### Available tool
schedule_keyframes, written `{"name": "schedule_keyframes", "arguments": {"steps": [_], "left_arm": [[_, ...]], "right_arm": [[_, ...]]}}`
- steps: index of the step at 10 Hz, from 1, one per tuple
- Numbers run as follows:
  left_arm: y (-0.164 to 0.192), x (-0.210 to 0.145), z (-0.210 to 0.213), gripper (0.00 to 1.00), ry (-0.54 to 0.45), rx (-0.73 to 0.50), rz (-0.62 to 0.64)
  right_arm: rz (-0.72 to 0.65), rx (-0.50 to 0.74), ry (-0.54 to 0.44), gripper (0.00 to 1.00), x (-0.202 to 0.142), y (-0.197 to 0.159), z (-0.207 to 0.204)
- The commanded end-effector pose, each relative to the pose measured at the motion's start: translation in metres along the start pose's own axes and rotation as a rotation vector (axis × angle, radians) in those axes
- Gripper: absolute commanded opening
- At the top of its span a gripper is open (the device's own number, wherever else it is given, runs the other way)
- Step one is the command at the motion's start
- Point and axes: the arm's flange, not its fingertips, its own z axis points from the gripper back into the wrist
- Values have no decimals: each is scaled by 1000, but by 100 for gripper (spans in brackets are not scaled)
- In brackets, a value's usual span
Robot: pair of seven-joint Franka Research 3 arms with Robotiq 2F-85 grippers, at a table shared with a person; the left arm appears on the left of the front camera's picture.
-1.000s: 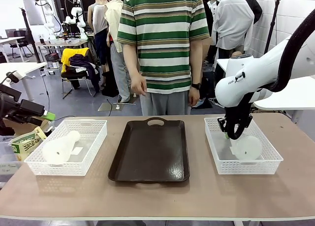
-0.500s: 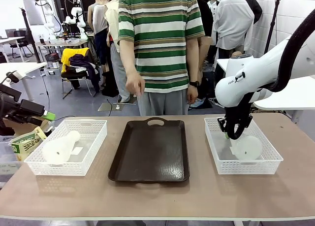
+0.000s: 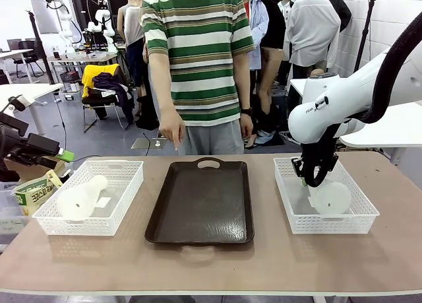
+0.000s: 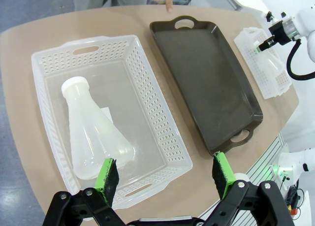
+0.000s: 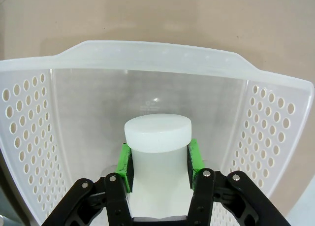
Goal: Prepare the laboratory tools.
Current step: While moving the picked Big flask to the Handle tray indicated by the person, stop as directed by the person.
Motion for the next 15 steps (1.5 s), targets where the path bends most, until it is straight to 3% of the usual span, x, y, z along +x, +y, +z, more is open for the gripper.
{"name": "schedule_keyframes", "arguments": {"steps": [1,12,15], "left_arm": [[3,-1,-1,100,-13,-21,-15],[3,-1,-1,100,-13,-21,-15],[3,-1,-1,100,-13,-21,-15]], "right_arm": [[-6,-2,1,0,0,0,-1],[0,0,0,0,0,0,0],[-20,-29,37,0,-6,-6,47]]}}
